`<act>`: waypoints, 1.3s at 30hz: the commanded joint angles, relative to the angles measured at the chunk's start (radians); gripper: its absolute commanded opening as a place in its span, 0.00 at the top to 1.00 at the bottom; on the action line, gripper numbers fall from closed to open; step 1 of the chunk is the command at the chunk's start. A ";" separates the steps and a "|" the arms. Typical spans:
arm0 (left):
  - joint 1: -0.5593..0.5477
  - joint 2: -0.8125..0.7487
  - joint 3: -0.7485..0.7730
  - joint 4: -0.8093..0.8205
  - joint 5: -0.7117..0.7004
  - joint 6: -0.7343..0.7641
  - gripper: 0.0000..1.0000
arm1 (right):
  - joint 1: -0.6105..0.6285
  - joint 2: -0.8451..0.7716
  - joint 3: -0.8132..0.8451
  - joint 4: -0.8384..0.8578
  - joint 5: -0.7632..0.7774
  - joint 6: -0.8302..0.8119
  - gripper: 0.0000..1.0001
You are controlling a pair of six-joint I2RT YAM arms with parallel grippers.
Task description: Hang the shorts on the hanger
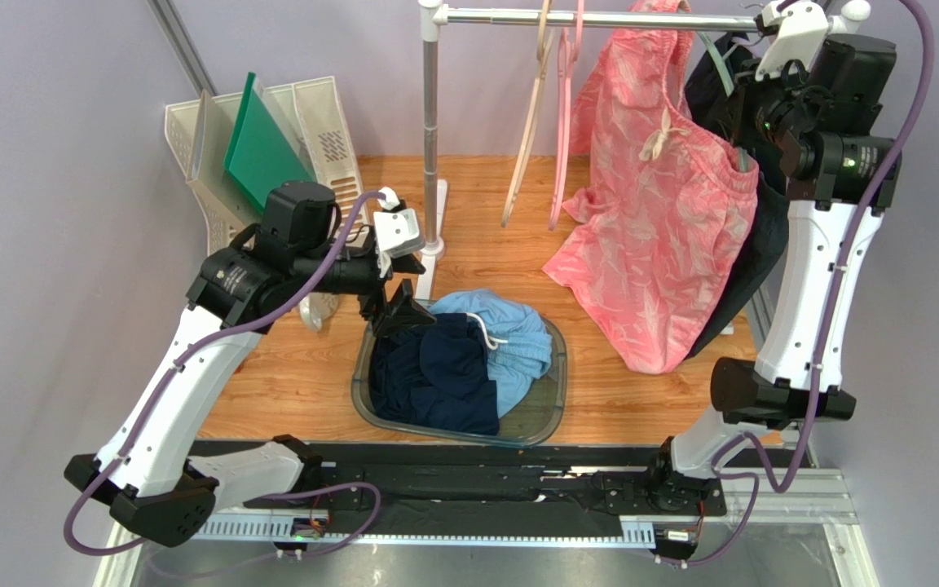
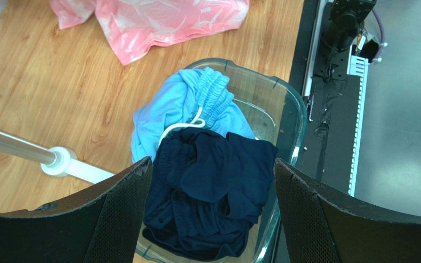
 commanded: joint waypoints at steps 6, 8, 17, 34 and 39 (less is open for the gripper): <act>0.042 -0.005 -0.028 0.015 0.003 -0.056 0.01 | 0.006 0.023 -0.002 0.174 -0.012 0.025 1.00; 0.079 0.018 -0.025 0.012 0.048 -0.106 0.01 | 0.006 0.014 -0.041 0.172 -0.016 0.021 1.00; 0.238 0.075 -0.002 0.024 0.116 -0.264 0.00 | 0.007 -0.057 -0.159 0.175 -0.038 0.015 0.63; 0.372 0.084 0.193 -0.200 -0.138 -0.194 0.01 | 0.007 -0.376 -0.317 0.065 -0.201 0.031 0.11; 0.370 0.039 0.100 -0.203 -0.201 -0.182 0.00 | 0.007 -0.569 -0.664 0.027 -0.360 0.048 0.11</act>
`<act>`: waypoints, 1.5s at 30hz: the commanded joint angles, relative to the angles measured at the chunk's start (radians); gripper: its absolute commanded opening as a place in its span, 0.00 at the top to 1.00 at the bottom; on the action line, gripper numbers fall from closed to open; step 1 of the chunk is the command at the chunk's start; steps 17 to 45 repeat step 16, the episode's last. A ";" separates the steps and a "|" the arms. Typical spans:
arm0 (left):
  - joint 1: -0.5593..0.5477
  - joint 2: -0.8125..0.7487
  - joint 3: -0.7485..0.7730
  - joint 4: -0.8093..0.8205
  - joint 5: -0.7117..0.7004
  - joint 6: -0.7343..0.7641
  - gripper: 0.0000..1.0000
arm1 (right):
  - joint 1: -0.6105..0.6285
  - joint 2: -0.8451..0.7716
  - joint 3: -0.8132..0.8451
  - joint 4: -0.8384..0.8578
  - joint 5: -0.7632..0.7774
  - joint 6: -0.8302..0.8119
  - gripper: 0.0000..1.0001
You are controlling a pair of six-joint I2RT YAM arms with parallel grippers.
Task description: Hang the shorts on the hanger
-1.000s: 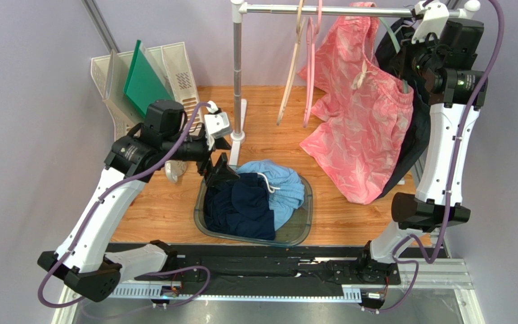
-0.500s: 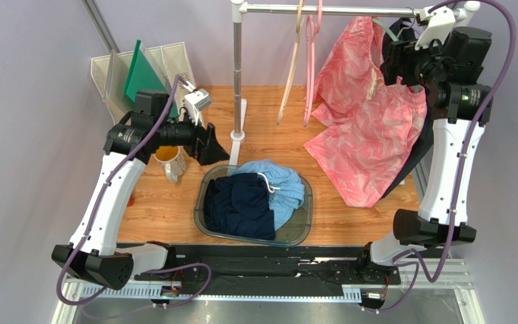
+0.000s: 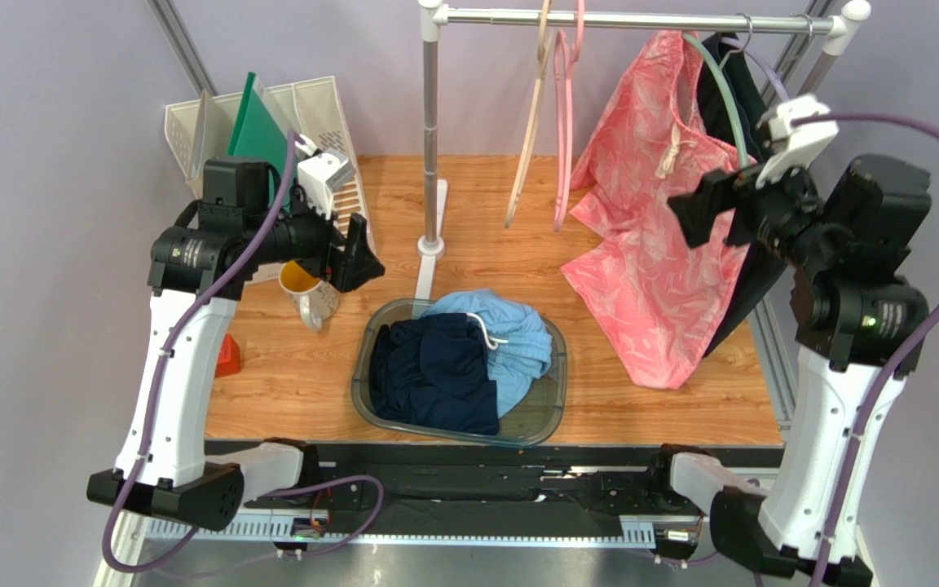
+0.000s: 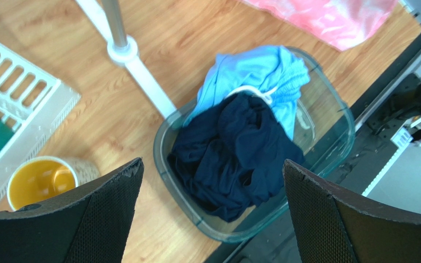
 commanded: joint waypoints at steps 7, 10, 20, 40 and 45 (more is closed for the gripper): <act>0.005 -0.162 -0.286 0.009 -0.159 0.049 0.01 | 0.003 -0.266 -0.518 -0.114 -0.269 -0.005 0.11; 0.005 -0.217 -0.357 0.029 -0.168 0.048 0.01 | 0.003 -0.324 -0.613 -0.119 -0.264 -0.020 0.11; 0.006 -0.286 -0.434 0.053 -0.274 0.043 0.01 | 0.005 -0.366 -0.698 -0.108 -0.266 -0.013 0.11; 0.006 -0.286 -0.434 0.053 -0.274 0.043 0.01 | 0.005 -0.366 -0.698 -0.108 -0.266 -0.013 0.11; 0.006 -0.286 -0.434 0.053 -0.274 0.043 0.01 | 0.005 -0.366 -0.698 -0.108 -0.266 -0.013 0.11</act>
